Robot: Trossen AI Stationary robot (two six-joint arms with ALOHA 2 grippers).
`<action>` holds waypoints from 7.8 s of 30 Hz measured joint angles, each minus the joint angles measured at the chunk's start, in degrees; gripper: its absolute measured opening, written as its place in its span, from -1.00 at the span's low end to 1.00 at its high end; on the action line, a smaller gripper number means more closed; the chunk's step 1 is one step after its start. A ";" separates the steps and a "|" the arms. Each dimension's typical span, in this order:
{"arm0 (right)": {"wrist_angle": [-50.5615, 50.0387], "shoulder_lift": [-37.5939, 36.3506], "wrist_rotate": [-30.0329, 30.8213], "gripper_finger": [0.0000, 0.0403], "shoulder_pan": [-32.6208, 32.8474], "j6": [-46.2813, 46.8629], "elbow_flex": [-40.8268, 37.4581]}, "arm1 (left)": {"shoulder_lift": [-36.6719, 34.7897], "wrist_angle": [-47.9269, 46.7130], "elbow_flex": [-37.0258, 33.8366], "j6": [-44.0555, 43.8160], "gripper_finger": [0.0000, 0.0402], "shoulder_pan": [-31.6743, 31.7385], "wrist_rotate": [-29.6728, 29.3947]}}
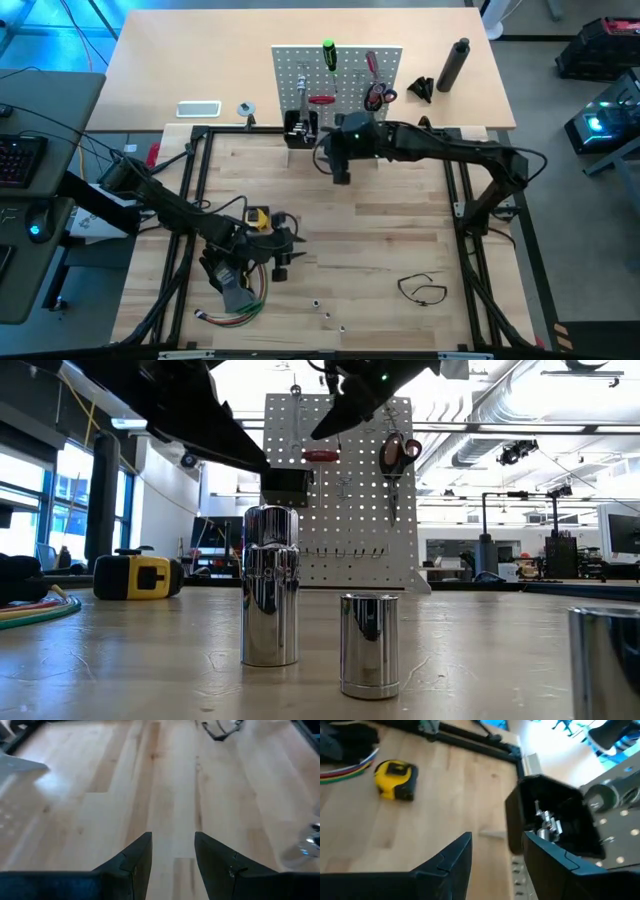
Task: Hang tools onto peg board
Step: Put the silver socket into the black bin on the white peg board
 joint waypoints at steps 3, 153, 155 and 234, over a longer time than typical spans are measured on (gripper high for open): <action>-3.27 -0.66 0.41 -0.17 1.28 0.13 0.00 | 0.00 0.01 0.00 -1.24 -0.29 -0.07 2.07; 17.90 -0.64 -4.62 -0.17 23.86 23.87 -40.85 | -10.02 3.04 6.74 44.65 -0.65 44.22 4.78; 18.24 -0.64 -4.62 -0.17 23.86 24.04 -40.85 | -8.76 3.09 7.64 45.13 -0.65 44.55 5.10; 21.26 -0.62 -4.27 -0.17 24.93 25.58 -40.85 | 3.57 -19.41 19.69 15.11 -0.10 5.36 17.89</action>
